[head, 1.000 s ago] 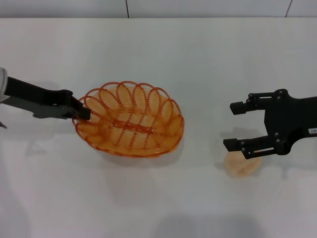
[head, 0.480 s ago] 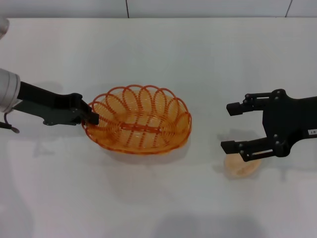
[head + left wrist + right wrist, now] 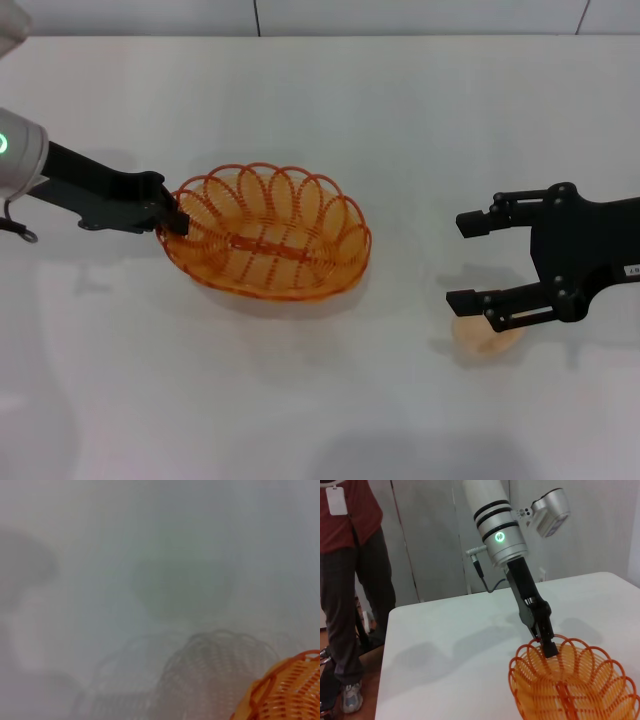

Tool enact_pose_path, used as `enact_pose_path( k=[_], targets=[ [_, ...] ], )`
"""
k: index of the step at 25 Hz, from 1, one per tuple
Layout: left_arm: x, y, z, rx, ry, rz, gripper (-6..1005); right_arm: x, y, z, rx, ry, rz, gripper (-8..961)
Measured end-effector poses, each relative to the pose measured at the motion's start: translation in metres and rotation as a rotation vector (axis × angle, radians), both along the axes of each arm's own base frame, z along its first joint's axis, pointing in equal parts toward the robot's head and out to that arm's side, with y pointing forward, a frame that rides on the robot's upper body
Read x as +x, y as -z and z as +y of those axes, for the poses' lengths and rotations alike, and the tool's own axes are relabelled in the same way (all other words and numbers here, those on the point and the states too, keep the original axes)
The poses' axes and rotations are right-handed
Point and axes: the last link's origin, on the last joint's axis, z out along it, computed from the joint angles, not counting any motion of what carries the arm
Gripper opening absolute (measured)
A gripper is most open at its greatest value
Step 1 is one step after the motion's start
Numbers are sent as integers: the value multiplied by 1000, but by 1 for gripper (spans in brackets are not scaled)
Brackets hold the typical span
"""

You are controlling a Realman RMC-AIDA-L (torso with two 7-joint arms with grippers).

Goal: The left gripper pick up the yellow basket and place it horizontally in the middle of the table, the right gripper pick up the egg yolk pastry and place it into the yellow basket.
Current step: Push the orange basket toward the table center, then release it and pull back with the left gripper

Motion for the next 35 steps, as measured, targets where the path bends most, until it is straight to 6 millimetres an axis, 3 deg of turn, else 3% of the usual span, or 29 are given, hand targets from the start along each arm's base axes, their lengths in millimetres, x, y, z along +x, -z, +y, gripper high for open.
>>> enact_pose_path(
  k=[14,35],
  targets=[
    [4,27,3,-2,0,-3,88,0,0,0,-1,0,-1,798],
    [1,30,6,38,-19,-18,91,-5,0,2,-13,-14,-5,798]
  ],
)
